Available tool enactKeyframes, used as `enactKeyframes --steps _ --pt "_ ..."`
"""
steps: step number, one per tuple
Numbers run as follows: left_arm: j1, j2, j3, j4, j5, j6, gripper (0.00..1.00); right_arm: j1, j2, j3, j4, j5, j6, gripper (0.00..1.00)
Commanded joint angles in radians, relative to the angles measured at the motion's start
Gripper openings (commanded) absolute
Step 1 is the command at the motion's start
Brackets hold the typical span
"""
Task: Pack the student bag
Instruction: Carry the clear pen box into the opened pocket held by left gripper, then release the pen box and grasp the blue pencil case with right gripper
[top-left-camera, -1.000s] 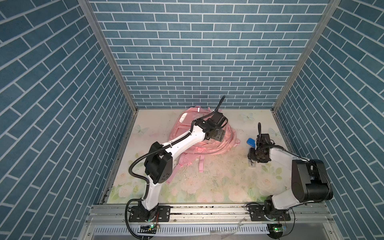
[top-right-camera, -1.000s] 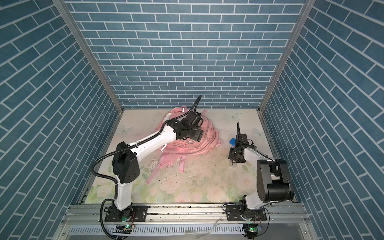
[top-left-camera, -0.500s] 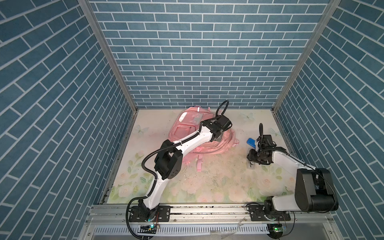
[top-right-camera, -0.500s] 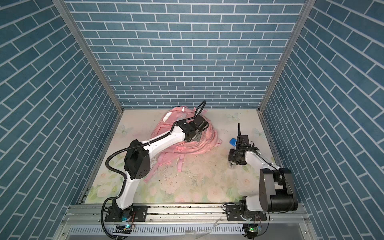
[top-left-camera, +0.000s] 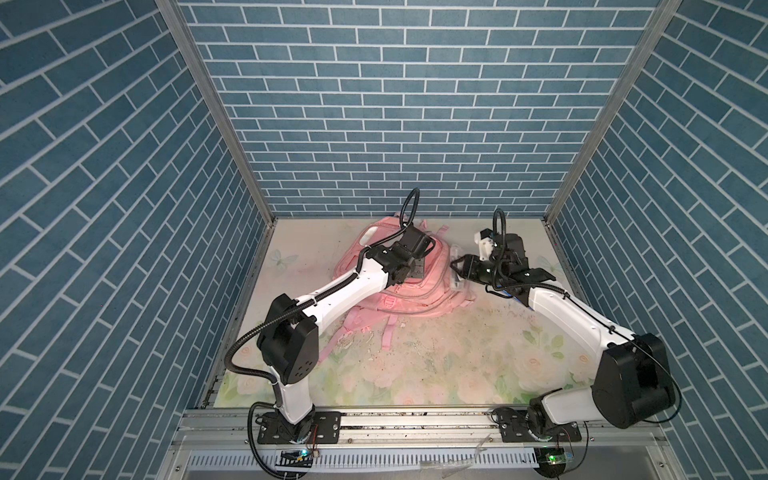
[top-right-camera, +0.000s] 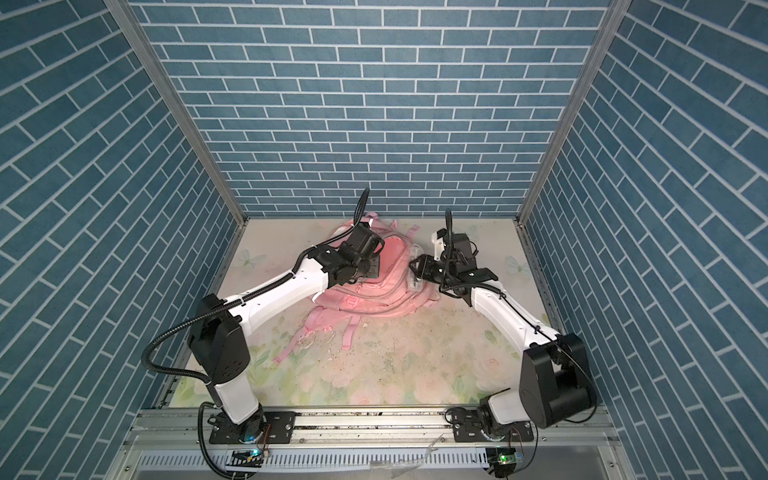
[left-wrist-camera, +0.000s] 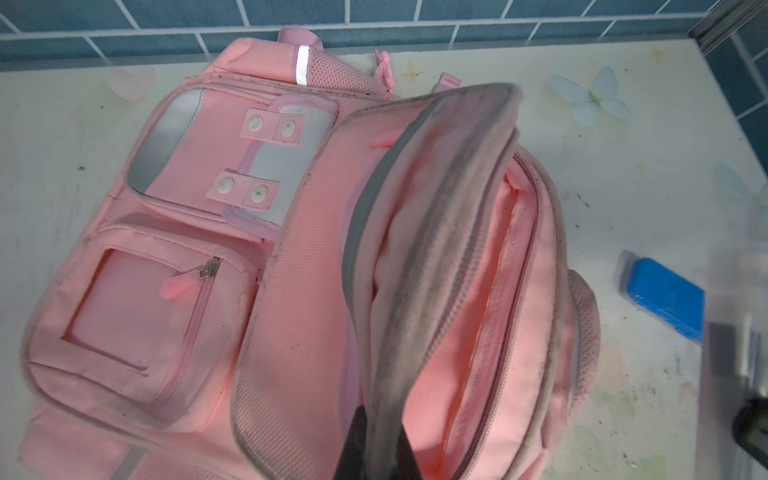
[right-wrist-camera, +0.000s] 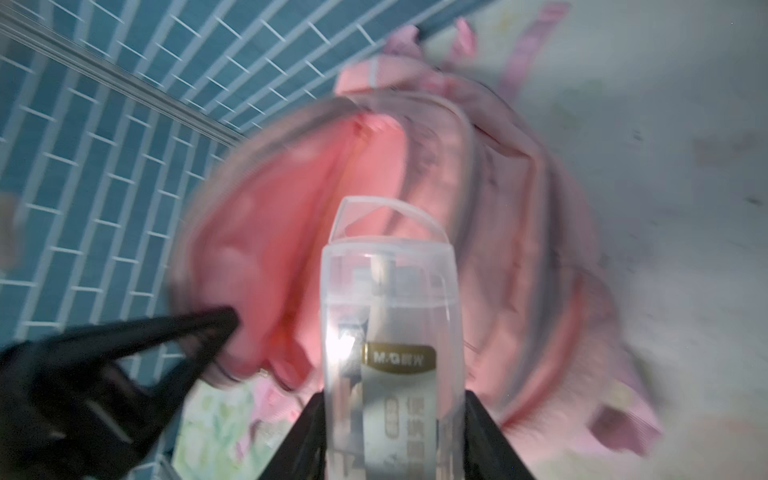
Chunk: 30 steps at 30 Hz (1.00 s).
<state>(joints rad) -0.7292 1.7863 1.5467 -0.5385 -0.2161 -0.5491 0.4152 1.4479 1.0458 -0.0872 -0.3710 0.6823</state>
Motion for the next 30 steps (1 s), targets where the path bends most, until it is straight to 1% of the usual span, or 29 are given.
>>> enactKeyframes --steps 1,4,6,8,9,13,14,16,18,21,23,25,27,29,30 --pt "0.029 -0.055 -0.04 0.158 0.057 -0.065 0.0 0.033 0.081 0.002 0.222 -0.043 0.229 0.35" --pt "0.042 -0.092 -0.09 0.209 0.069 -0.088 0.0 0.051 0.161 -0.015 0.378 -0.055 0.362 0.34" --pt "0.046 -0.11 -0.112 0.231 0.071 -0.094 0.0 0.07 0.207 -0.006 0.459 -0.057 0.409 0.34" --pt "0.058 -0.117 -0.132 0.246 0.083 -0.106 0.0 0.088 0.257 0.031 0.479 -0.072 0.445 0.35" --pt "0.067 -0.12 -0.142 0.257 0.1 -0.113 0.0 0.099 0.283 0.053 0.476 -0.08 0.454 0.38" --pt "0.087 -0.123 -0.17 0.29 0.144 -0.127 0.0 0.132 0.339 0.104 0.434 -0.065 0.451 0.58" --pt "0.09 -0.123 -0.171 0.291 0.151 -0.122 0.0 0.13 0.346 0.109 0.432 -0.073 0.437 0.63" --pt "0.099 -0.125 -0.176 0.288 0.168 -0.12 0.0 0.126 0.342 0.143 0.334 -0.045 0.363 0.75" --pt "0.115 -0.13 -0.188 0.293 0.19 -0.122 0.0 0.115 0.332 0.164 0.262 -0.03 0.307 0.79" --pt "0.135 -0.139 -0.207 0.31 0.22 -0.129 0.0 0.079 0.298 0.149 0.216 -0.038 0.264 0.82" --pt "0.143 -0.138 -0.205 0.31 0.237 -0.125 0.0 0.047 0.253 0.134 0.159 -0.028 0.186 0.83" --pt "0.144 -0.14 -0.198 0.31 0.258 -0.106 0.0 -0.002 0.205 0.13 0.054 -0.002 0.03 0.83" --pt "0.144 -0.134 -0.182 0.297 0.281 -0.079 0.0 -0.063 0.162 0.119 -0.056 0.028 -0.202 0.85" --pt "0.144 -0.125 -0.17 0.283 0.305 -0.056 0.0 -0.124 0.158 0.118 -0.176 0.055 -0.433 0.92" --pt "0.145 -0.122 -0.165 0.275 0.315 -0.043 0.0 -0.158 0.17 0.118 -0.24 0.102 -0.52 0.94"
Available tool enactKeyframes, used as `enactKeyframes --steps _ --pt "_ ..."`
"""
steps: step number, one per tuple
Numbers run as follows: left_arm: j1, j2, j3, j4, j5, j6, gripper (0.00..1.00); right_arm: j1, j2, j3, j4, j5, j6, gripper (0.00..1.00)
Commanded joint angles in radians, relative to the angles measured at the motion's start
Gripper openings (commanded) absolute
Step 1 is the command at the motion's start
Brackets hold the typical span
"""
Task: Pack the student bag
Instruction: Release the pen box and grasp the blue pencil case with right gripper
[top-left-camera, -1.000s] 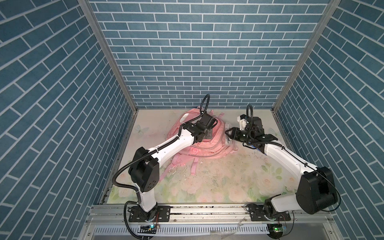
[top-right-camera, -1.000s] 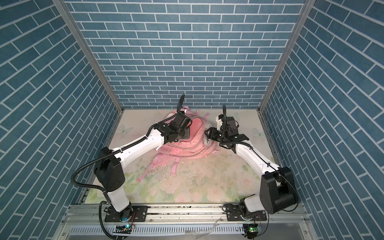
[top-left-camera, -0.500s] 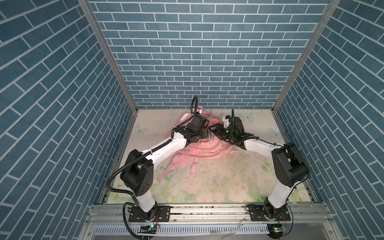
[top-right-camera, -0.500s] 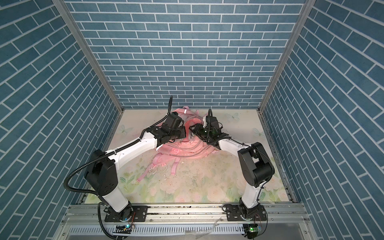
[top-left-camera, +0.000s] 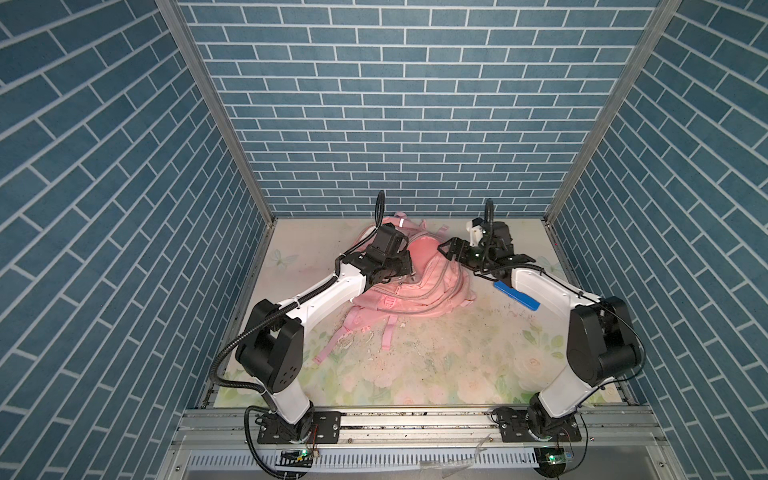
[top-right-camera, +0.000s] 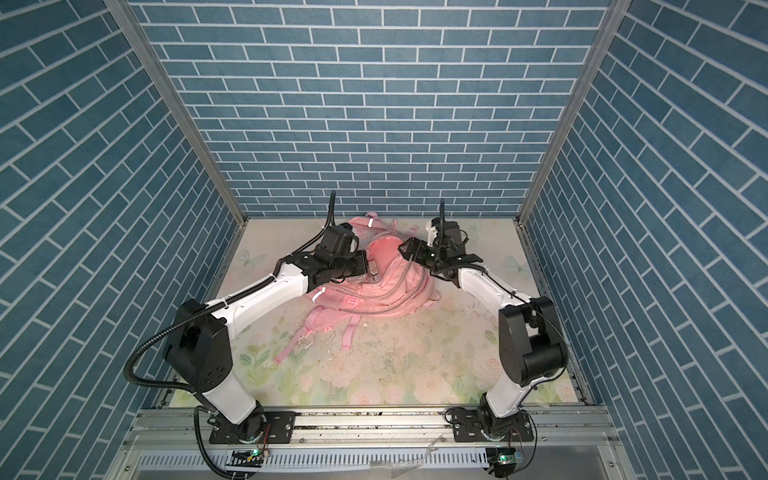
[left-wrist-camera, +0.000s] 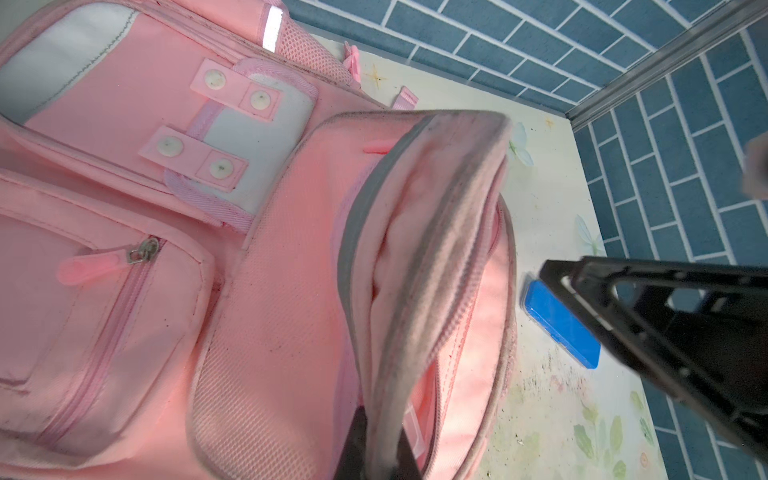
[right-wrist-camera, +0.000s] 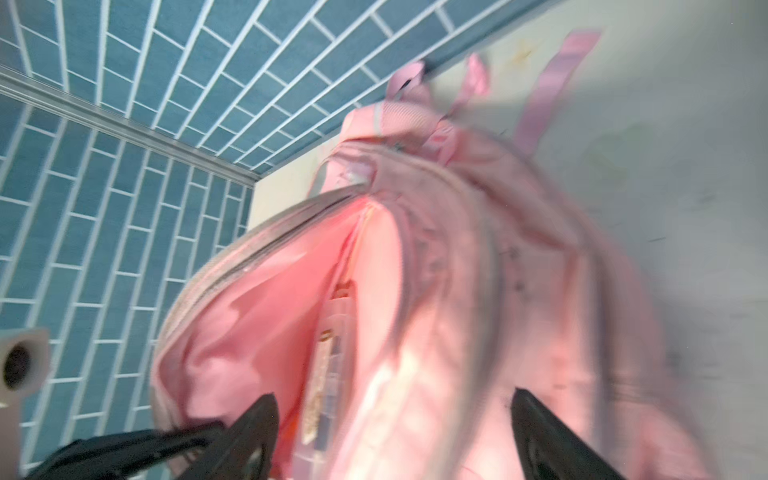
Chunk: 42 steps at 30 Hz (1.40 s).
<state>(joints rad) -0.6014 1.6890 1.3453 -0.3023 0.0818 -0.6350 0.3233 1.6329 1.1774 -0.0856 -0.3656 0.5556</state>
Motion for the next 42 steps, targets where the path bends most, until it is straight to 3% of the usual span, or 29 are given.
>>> enactKeyframes --steps 1,6,14,19,26,32,42 --pt "0.016 -0.021 0.039 0.031 0.023 0.051 0.0 -0.094 0.0 -0.012 -0.289 0.16 -0.425 0.95" --pt "0.015 -0.031 0.027 0.026 0.041 0.073 0.0 -0.213 0.123 0.012 -0.401 0.267 -0.573 0.97" --pt "0.006 -0.035 0.02 0.01 0.036 0.083 0.0 -0.234 0.204 0.002 -0.351 0.374 -0.693 0.97" --pt "0.003 -0.038 0.012 0.005 0.025 0.08 0.0 -0.266 0.229 0.01 -0.383 0.376 -0.689 0.97" --pt "-0.003 -0.032 0.008 -0.011 0.011 0.075 0.0 -0.267 0.149 -0.031 -0.361 0.314 -0.704 0.97" --pt "-0.005 -0.03 0.011 -0.011 0.011 0.083 0.0 -0.286 0.124 -0.003 -0.386 0.407 -0.702 0.97" --pt "-0.006 -0.023 0.007 0.0 0.028 0.096 0.0 -0.33 0.178 -0.059 -0.384 0.372 -0.629 0.97"
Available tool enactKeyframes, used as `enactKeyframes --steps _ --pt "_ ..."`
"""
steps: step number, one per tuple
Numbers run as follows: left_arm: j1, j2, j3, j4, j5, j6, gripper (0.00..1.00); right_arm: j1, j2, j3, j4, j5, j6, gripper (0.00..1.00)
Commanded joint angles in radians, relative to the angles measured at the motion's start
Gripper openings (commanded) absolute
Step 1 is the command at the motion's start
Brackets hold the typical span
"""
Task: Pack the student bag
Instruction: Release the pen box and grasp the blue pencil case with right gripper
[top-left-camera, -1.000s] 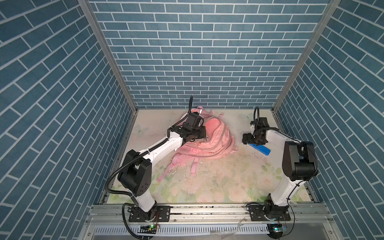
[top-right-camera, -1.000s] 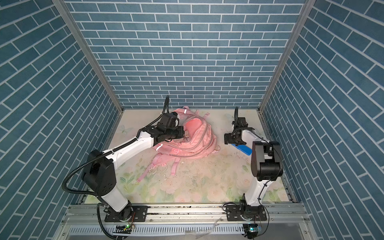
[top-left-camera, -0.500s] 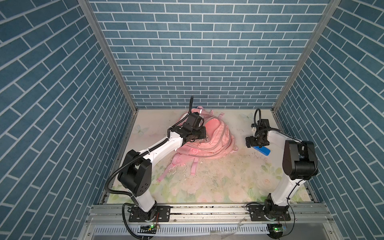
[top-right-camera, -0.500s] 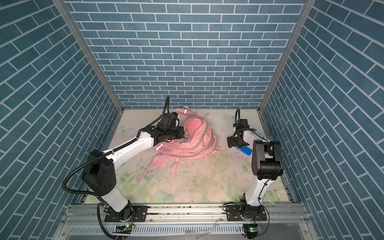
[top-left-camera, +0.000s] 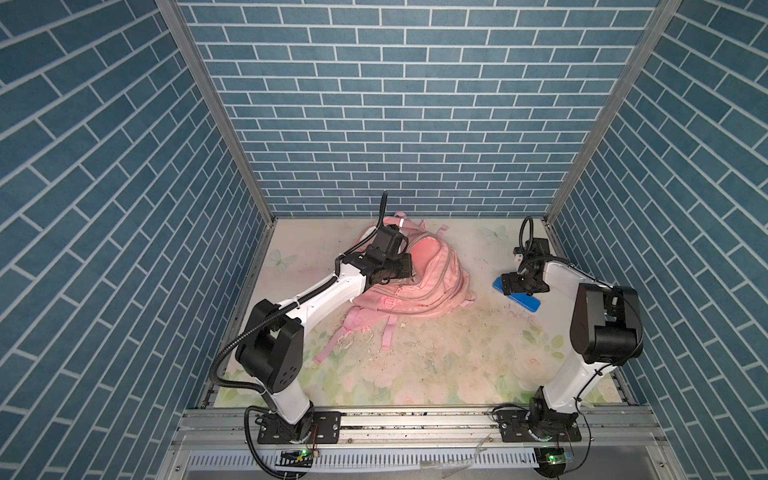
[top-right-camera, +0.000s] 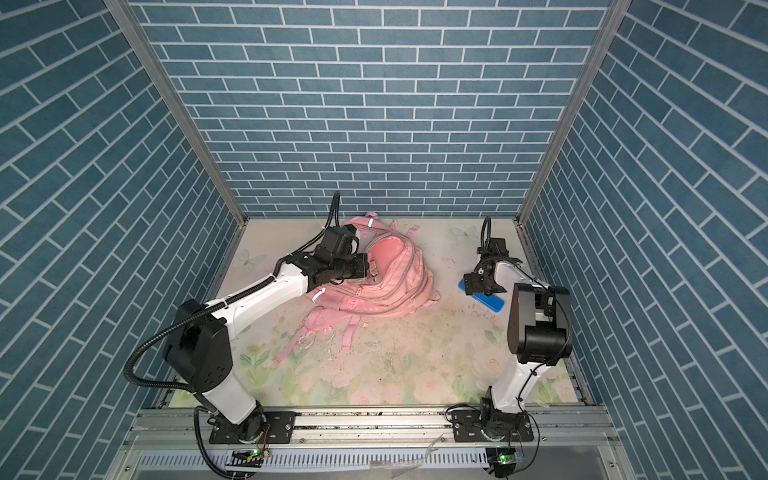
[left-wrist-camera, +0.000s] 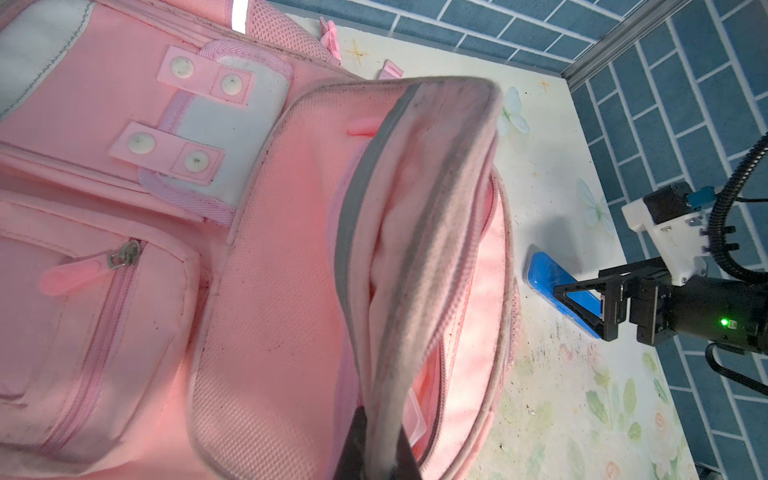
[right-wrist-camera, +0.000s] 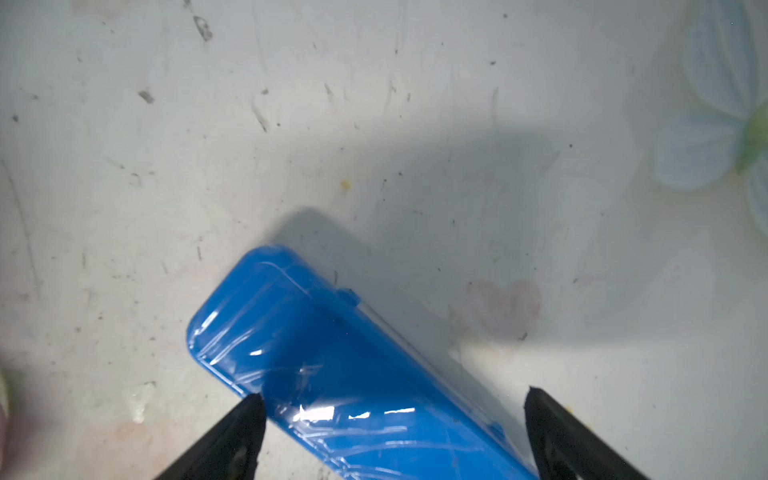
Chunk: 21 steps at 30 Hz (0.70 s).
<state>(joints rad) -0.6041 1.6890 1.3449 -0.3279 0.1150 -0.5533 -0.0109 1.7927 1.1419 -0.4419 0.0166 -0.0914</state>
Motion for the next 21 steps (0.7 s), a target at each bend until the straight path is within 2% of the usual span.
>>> enactKeyframes --steps 1,10,21 --pt "-0.002 -0.023 0.01 0.025 -0.004 0.014 0.0 0.007 0.024 -0.029 -0.026 -0.016 0.018 0.96" --pt "-0.002 -0.02 0.002 0.04 0.008 0.021 0.0 0.006 0.017 -0.043 -0.086 -0.148 0.056 0.9" --pt "-0.011 -0.005 0.032 0.029 0.022 0.029 0.0 0.026 -0.009 -0.103 -0.104 -0.103 0.166 0.72"
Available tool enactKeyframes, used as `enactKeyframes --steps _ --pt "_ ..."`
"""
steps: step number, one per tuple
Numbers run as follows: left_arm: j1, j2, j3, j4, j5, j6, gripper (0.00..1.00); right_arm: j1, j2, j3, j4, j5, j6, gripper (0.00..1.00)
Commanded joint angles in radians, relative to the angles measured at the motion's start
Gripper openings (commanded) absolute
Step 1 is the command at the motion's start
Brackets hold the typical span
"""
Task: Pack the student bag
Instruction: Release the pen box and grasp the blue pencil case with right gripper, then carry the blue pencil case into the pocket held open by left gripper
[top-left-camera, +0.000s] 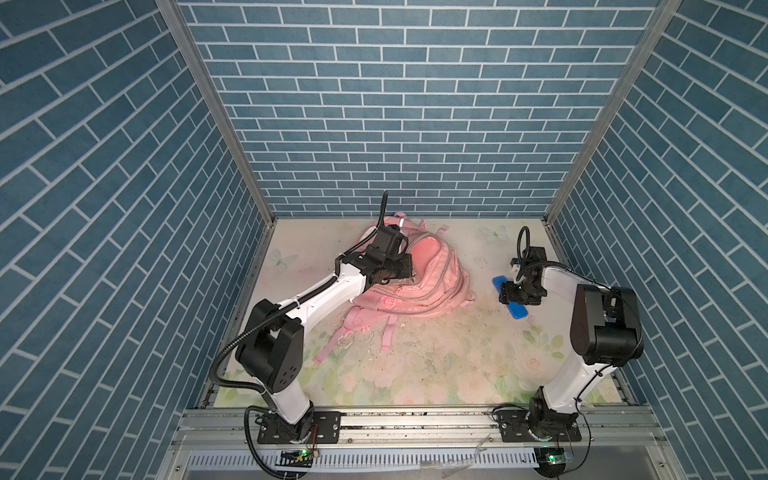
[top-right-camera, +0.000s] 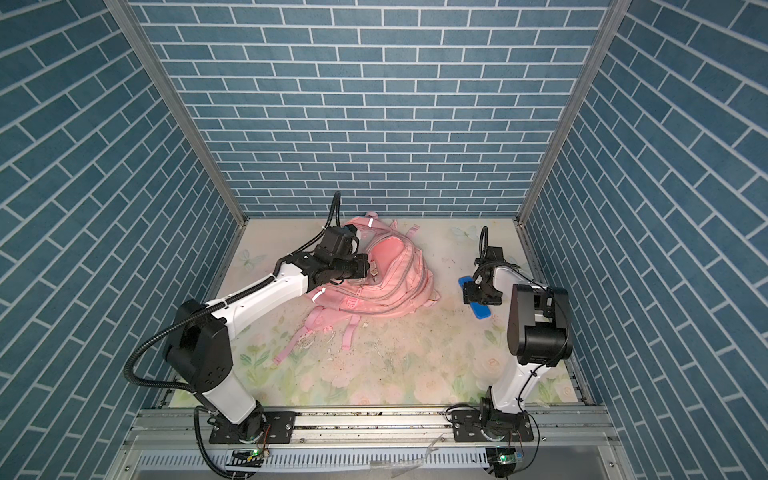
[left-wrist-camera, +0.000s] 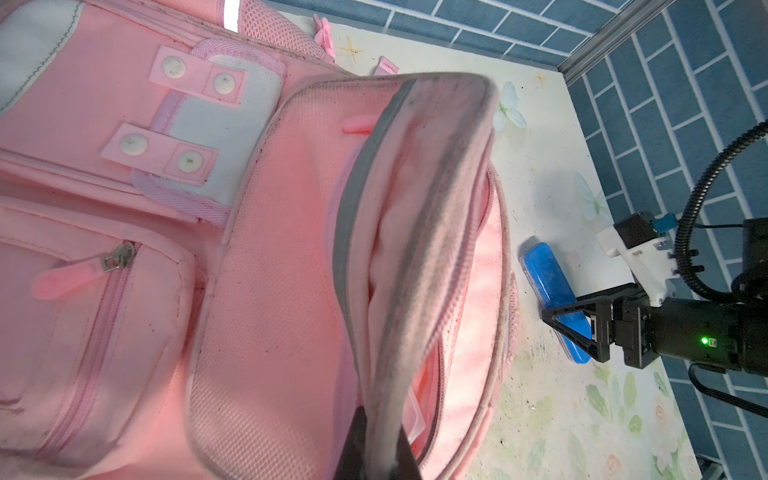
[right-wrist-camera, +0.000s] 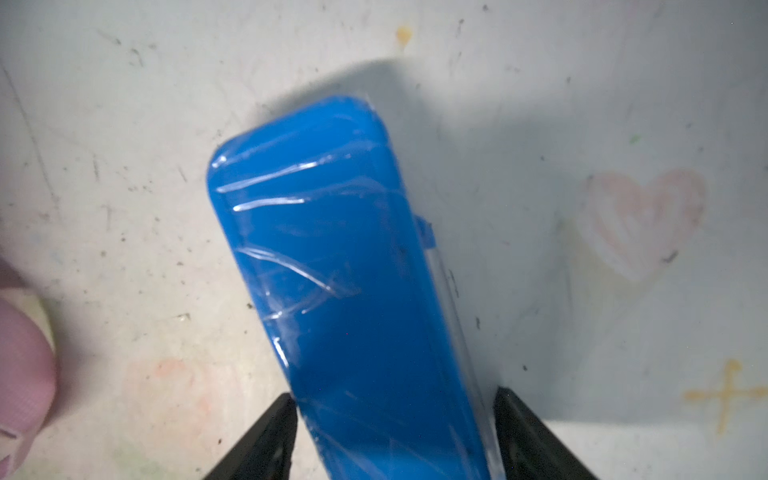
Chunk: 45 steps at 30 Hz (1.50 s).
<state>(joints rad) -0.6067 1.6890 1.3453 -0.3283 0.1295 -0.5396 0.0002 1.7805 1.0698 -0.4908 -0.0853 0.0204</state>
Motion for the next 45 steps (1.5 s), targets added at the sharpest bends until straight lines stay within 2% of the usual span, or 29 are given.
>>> enactKeyframes --steps 1,8,10,13,16,17,19,21,27,34,41,45 --pt "-0.009 -0.005 0.032 0.028 0.006 0.014 0.0 0.017 0.006 -0.032 -0.053 0.001 0.058 0.7" --pt "-0.016 -0.004 0.04 0.022 0.004 0.013 0.0 0.031 -0.052 -0.027 -0.056 -0.039 0.097 0.55" --pt "-0.016 -0.009 0.046 0.021 0.0 0.015 0.0 0.033 -0.104 -0.016 -0.058 -0.091 0.118 0.51" --pt "-0.016 -0.011 0.053 0.015 -0.007 0.021 0.0 0.045 -0.211 -0.019 -0.007 -0.259 0.189 0.49" --pt "-0.015 -0.011 0.061 0.013 -0.007 0.022 0.0 0.073 -0.319 -0.073 0.167 -0.467 0.378 0.47" --pt "-0.016 -0.012 0.063 0.014 -0.008 0.02 0.0 0.091 -0.352 -0.105 0.258 -0.526 0.479 0.45" --pt "-0.016 -0.011 0.064 0.016 -0.006 0.02 0.0 0.144 -0.406 -0.163 0.443 -0.568 0.661 0.45" --pt "-0.015 -0.01 0.064 0.022 -0.004 0.014 0.0 0.225 -0.438 -0.21 0.624 -0.55 0.831 0.45" --pt "-0.018 -0.011 0.067 0.036 0.01 0.004 0.0 0.424 -0.37 -0.231 0.987 -0.467 1.121 0.44" --pt "-0.018 -0.043 0.034 0.06 0.015 -0.009 0.0 0.509 -0.166 -0.227 1.321 -0.456 1.373 0.42" --pt "-0.013 -0.069 0.015 0.083 0.012 -0.045 0.0 0.558 -0.047 -0.228 1.388 -0.372 1.463 0.4" --pt "-0.01 -0.061 0.021 0.101 0.048 -0.053 0.0 0.565 -0.035 -0.193 1.285 -0.337 1.403 0.43"
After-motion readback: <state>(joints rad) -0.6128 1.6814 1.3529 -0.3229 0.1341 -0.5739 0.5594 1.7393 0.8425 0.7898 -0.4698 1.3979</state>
